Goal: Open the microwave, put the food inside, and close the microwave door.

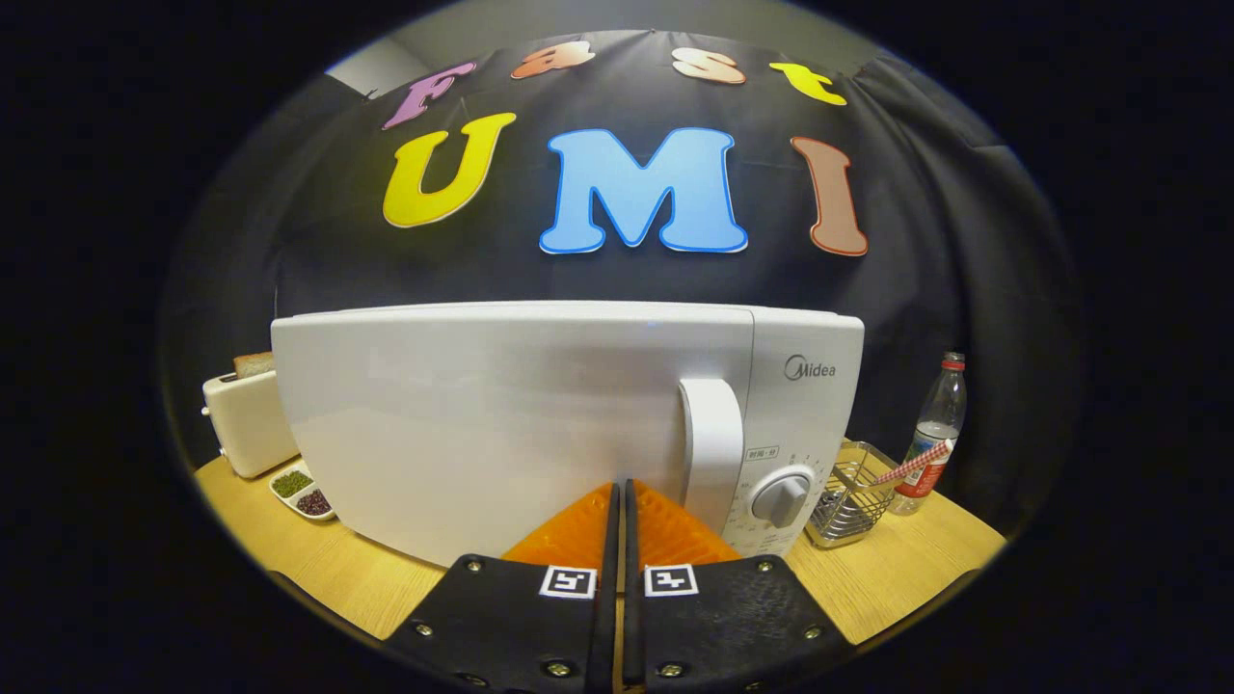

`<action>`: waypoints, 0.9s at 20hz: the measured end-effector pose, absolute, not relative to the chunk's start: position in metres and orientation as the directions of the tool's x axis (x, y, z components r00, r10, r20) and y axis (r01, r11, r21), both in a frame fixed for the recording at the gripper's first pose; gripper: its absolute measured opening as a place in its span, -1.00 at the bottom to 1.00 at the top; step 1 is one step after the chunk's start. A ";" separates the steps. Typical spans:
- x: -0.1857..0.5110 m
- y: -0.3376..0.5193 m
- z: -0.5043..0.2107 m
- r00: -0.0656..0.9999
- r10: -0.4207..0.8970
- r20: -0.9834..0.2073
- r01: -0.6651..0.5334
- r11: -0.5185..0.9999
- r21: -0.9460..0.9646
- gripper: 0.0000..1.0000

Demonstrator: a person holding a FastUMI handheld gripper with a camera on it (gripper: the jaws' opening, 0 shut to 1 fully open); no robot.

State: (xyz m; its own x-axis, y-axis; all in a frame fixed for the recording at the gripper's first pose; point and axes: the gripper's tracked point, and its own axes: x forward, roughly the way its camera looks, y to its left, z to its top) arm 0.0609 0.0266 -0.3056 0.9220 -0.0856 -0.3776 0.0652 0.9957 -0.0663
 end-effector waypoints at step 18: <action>0.066 0.017 -0.084 0.991 -0.077 -0.114 0.075 0.997 -0.015 -0.92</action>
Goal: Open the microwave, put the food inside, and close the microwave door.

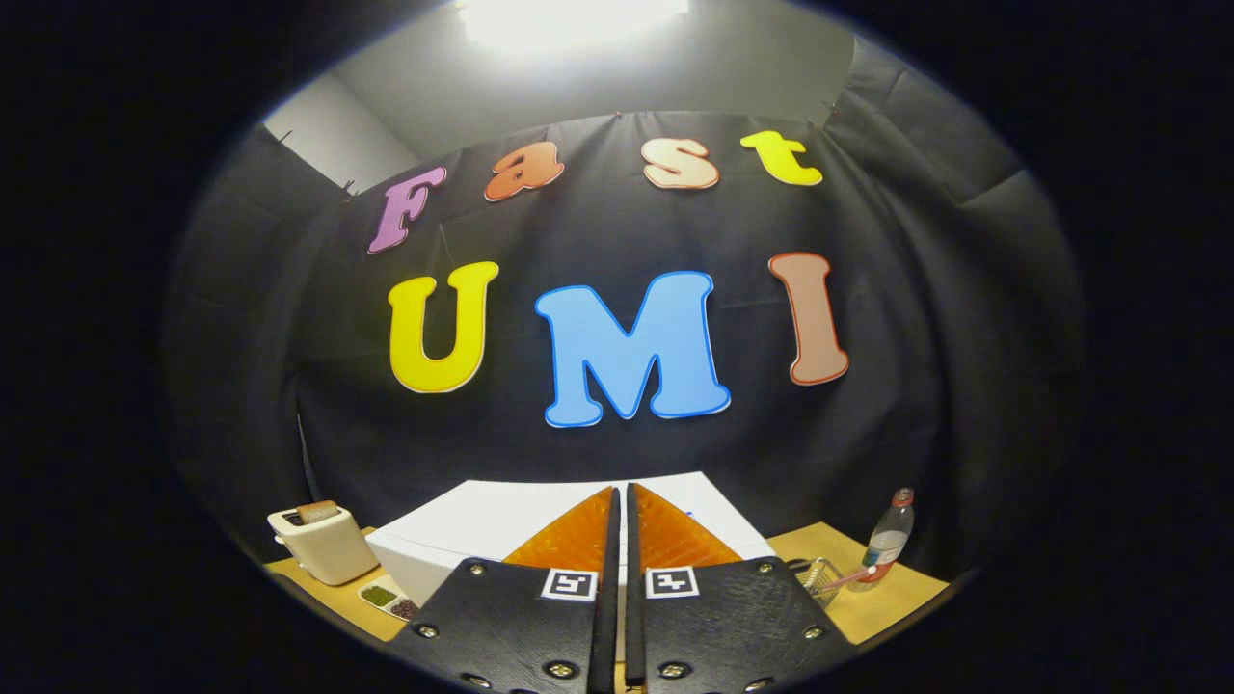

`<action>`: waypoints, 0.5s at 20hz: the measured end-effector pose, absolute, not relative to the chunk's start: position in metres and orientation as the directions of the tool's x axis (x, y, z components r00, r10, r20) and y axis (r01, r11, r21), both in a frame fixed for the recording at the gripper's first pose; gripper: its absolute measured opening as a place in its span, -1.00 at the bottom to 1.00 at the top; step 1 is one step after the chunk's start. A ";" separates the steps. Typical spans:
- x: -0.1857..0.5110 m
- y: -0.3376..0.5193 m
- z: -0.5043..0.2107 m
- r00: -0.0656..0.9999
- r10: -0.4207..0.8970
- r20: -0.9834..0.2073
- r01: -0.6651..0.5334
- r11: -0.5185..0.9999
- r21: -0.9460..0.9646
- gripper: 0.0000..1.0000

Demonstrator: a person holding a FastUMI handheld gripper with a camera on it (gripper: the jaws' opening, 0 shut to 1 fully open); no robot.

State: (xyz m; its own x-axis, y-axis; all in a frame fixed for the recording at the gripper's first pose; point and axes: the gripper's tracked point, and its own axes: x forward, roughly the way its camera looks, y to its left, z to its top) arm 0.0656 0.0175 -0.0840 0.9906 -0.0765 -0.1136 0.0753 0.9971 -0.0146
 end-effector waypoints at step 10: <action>0.045 0.014 -0.073 0.993 -0.019 -0.114 0.016 0.999 -0.029 -0.92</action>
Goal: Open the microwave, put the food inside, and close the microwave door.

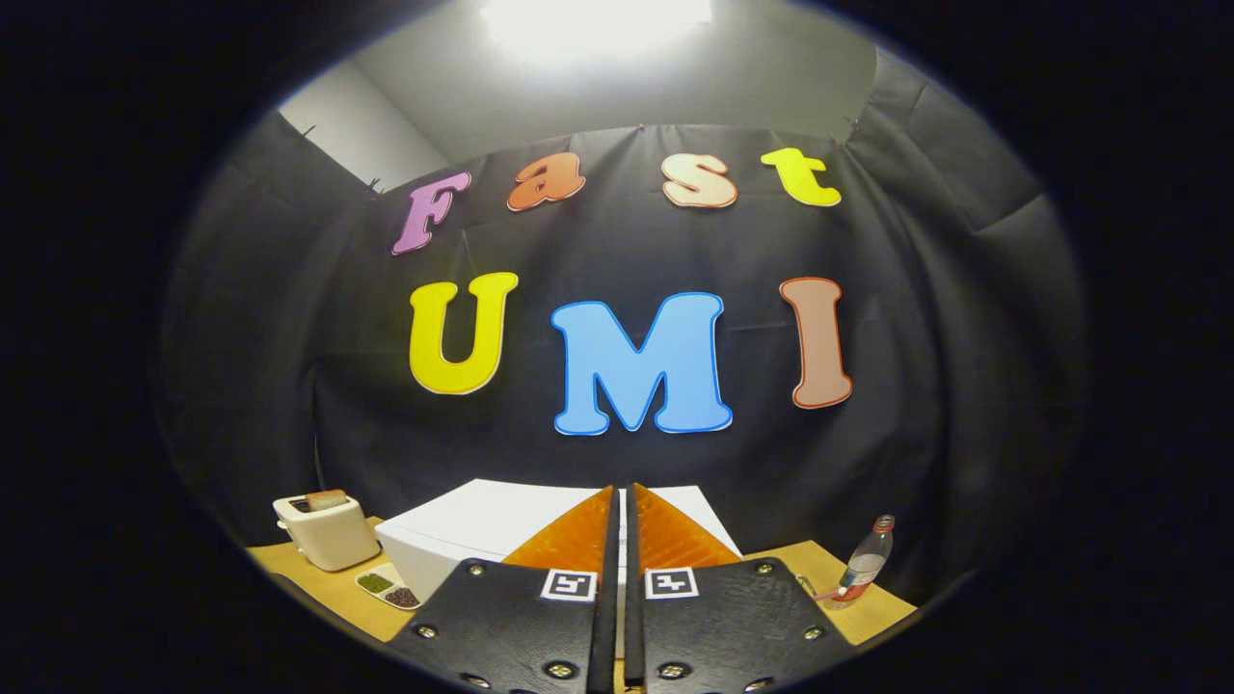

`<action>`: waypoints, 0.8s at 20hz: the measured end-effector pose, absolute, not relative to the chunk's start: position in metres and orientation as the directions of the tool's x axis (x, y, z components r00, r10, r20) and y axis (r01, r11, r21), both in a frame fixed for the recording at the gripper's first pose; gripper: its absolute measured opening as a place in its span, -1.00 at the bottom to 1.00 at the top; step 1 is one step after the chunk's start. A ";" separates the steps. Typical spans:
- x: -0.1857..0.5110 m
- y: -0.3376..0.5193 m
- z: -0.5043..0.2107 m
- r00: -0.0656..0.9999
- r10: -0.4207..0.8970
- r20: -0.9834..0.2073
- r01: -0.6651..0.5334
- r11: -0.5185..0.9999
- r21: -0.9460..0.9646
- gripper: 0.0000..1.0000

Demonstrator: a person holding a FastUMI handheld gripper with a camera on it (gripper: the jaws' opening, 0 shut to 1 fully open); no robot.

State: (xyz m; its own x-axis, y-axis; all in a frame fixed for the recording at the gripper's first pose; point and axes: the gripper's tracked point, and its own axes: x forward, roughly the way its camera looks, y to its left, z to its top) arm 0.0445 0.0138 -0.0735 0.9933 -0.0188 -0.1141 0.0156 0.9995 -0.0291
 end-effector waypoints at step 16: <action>0.035 0.021 -0.077 0.988 -0.037 -0.153 0.020 0.993 -0.115 0.92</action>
